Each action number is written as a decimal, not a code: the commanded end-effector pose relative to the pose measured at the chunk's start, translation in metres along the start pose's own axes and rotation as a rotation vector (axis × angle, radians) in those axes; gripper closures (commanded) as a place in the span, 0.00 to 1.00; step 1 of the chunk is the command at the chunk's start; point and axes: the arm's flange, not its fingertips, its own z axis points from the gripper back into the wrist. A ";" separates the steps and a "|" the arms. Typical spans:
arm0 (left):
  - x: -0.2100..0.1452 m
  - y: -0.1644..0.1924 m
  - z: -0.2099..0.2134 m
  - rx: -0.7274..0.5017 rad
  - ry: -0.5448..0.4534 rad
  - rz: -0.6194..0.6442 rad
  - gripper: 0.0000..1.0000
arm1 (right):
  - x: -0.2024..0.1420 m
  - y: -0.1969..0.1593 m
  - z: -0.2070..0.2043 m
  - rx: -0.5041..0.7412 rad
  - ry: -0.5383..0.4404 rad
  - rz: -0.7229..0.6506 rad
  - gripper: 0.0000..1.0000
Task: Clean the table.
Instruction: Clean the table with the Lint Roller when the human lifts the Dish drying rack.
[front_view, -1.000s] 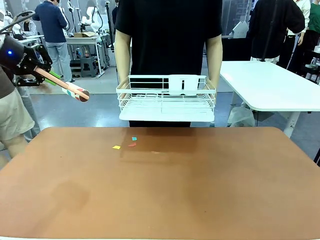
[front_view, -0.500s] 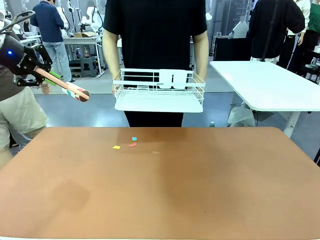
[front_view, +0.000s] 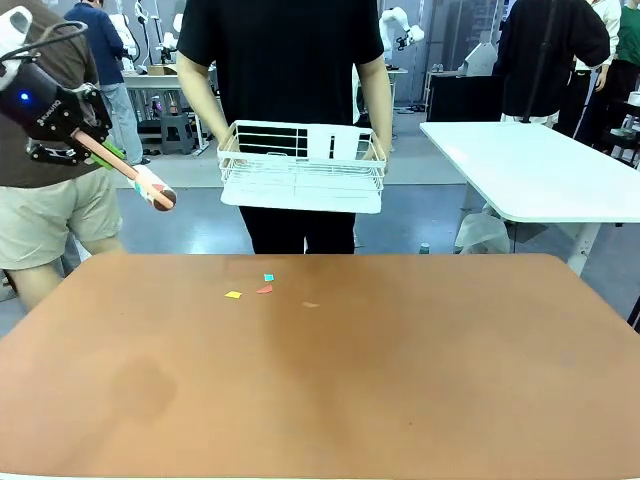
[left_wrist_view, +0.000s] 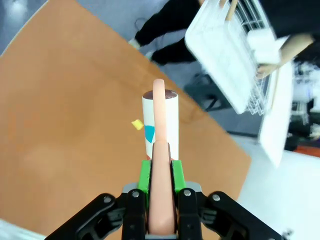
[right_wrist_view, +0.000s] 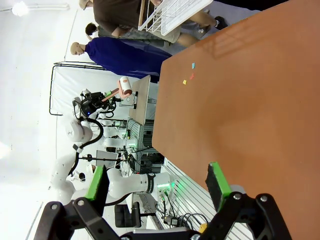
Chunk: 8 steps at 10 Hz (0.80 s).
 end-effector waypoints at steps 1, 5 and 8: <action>0.034 -0.023 -0.010 0.090 0.071 -0.261 0.79 | 0.001 0.002 0.000 0.020 -0.005 0.023 0.00; 0.068 -0.015 -0.100 0.013 0.316 -0.498 0.79 | 0.001 0.002 0.000 0.020 -0.005 0.023 0.00; 0.077 -0.004 -0.140 0.080 0.379 -0.460 0.79 | 0.001 0.002 0.000 0.020 -0.005 0.023 0.00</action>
